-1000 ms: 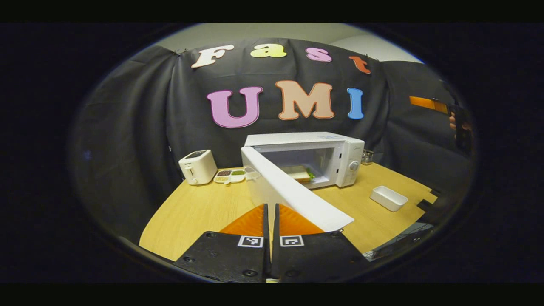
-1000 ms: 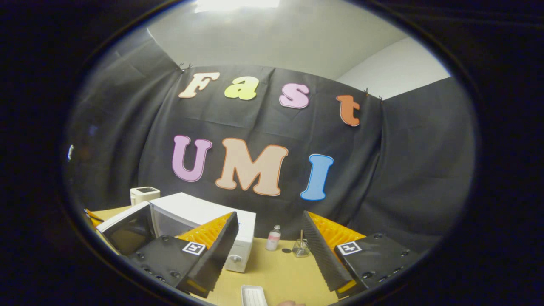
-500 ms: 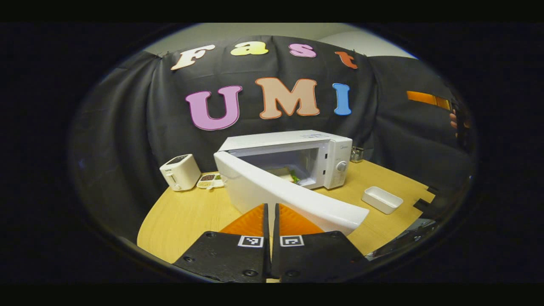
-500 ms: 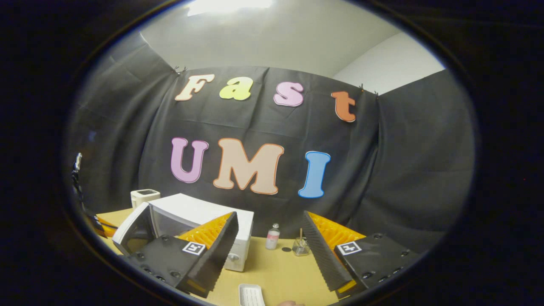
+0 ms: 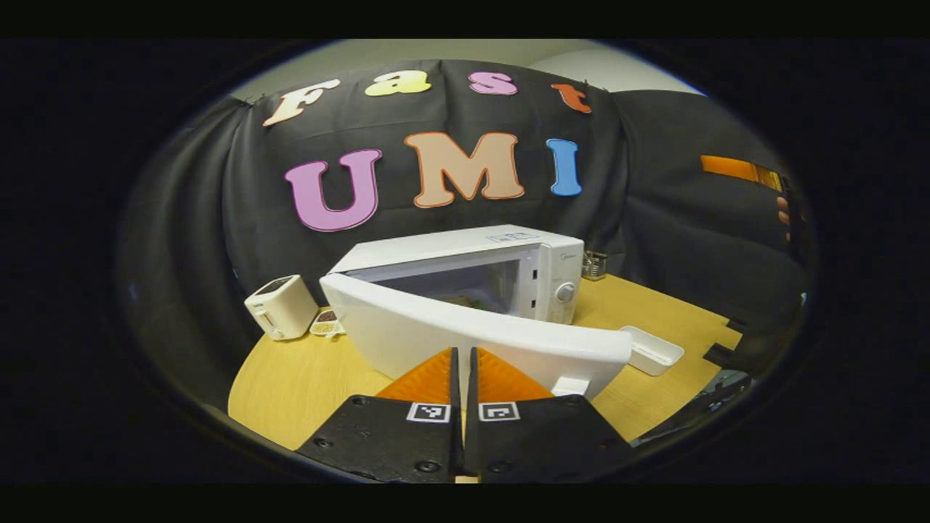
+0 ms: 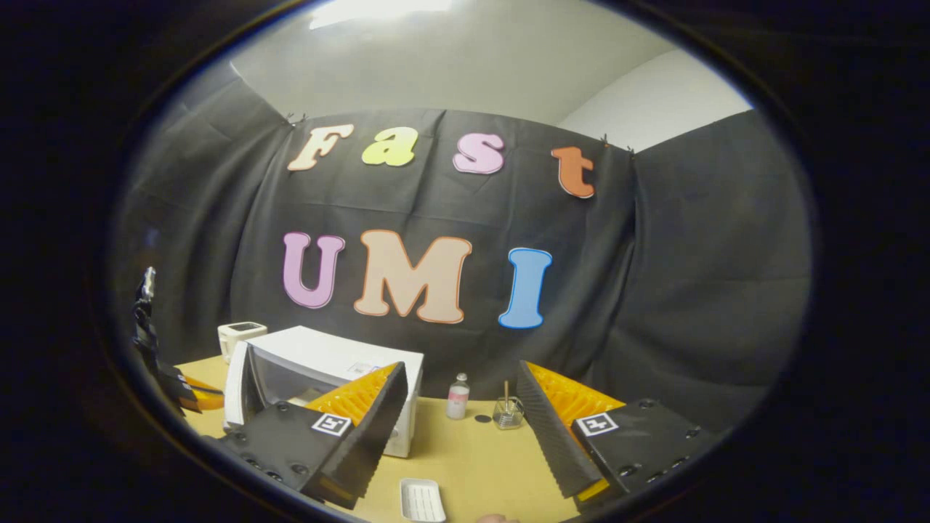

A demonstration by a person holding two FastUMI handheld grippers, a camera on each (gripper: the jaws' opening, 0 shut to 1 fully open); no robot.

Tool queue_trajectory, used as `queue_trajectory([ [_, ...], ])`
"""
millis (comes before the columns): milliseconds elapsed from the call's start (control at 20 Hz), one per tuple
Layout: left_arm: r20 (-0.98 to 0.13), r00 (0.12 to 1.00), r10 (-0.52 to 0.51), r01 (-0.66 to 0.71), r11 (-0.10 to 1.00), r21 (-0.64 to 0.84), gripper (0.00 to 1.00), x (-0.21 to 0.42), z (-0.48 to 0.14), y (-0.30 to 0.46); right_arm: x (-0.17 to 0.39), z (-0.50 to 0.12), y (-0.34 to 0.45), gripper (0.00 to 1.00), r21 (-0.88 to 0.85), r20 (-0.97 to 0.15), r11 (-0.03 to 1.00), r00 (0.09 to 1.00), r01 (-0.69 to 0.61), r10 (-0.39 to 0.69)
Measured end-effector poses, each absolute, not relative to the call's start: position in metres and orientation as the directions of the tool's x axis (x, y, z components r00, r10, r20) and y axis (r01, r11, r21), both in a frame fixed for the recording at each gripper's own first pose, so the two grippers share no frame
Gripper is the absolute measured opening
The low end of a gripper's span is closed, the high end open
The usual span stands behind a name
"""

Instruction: Open the microwave oven with the left hand, put the food in, and close the microwave oven.

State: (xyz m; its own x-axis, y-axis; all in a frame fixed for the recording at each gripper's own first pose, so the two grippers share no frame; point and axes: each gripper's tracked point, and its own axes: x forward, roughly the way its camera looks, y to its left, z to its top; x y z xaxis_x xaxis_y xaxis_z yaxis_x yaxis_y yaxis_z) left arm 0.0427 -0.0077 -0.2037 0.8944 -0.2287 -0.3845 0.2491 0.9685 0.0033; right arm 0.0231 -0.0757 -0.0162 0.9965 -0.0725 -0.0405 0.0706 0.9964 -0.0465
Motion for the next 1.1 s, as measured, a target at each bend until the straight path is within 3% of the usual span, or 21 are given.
queue_trajectory([
  [1100, -0.378, 0.884, -0.276, 0.325, 0.943, 0.072, 0.0, 0.131, -0.213, -0.064, 0.021, -0.038, -0.101, 0.96, 0.006, -0.076, 0.999, 0.996, 0.04, -0.04],
])
